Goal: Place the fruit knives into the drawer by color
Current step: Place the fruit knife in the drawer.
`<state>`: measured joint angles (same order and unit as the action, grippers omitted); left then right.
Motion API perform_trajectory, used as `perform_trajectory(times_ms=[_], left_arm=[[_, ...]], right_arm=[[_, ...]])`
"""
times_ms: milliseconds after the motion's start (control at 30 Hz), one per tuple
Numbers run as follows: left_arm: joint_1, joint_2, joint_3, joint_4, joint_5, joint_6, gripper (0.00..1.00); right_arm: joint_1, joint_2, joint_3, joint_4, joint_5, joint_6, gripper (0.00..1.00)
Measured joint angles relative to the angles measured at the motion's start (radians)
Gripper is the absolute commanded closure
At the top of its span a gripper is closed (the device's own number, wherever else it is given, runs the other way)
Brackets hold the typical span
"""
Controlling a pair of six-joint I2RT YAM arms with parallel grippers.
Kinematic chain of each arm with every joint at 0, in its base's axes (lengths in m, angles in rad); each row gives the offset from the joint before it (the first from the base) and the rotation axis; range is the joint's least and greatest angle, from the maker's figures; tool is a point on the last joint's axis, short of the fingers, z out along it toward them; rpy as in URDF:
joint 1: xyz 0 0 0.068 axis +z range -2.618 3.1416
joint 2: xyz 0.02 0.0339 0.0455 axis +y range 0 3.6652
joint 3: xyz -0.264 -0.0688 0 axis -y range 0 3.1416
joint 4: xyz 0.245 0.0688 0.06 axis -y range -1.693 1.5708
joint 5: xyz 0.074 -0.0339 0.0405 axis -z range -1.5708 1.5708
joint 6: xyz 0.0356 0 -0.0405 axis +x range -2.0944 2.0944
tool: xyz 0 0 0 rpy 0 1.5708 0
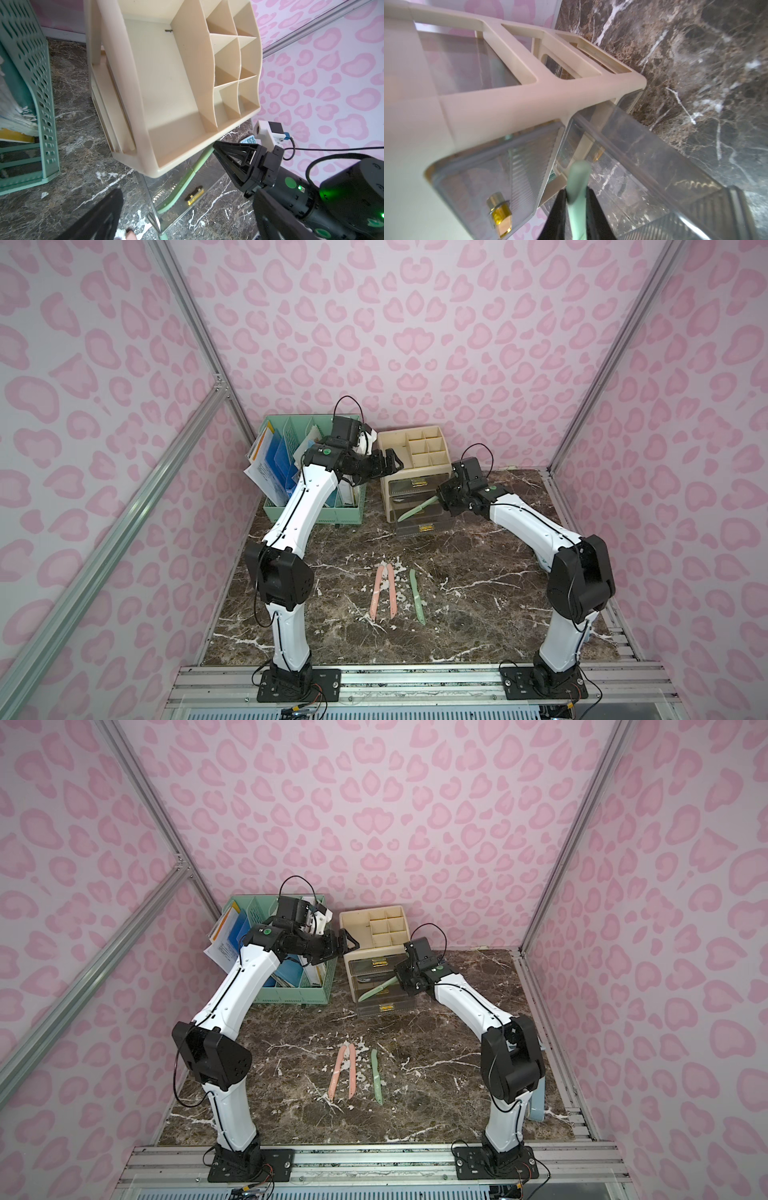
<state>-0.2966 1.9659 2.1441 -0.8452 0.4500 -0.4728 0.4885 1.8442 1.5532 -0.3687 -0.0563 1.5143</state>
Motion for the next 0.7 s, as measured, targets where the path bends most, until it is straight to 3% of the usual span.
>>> perform_trajectory(times_ms=[133, 233, 500, 700], left_arm=[[0.001, 0.000, 0.000, 0.000, 0.000, 0.000, 0.02], [0.001, 0.000, 0.000, 0.000, 0.000, 0.000, 0.02], [0.001, -0.001, 0.000, -0.001, -0.002, 0.000, 0.02], [0.001, -0.046, -0.035, -0.005, -0.012, 0.001, 0.02]], right_arm=[[-0.006, 0.000, -0.003, 0.015, 0.000, -0.001, 0.78], [-0.008, 0.013, 0.008, 0.028, -0.002, -0.005, 0.68], [0.000, 0.006, 0.013, 0.035, -0.012, -0.033, 0.66], [0.011, -0.052, -0.010, 0.037, -0.031, -0.087, 0.54]])
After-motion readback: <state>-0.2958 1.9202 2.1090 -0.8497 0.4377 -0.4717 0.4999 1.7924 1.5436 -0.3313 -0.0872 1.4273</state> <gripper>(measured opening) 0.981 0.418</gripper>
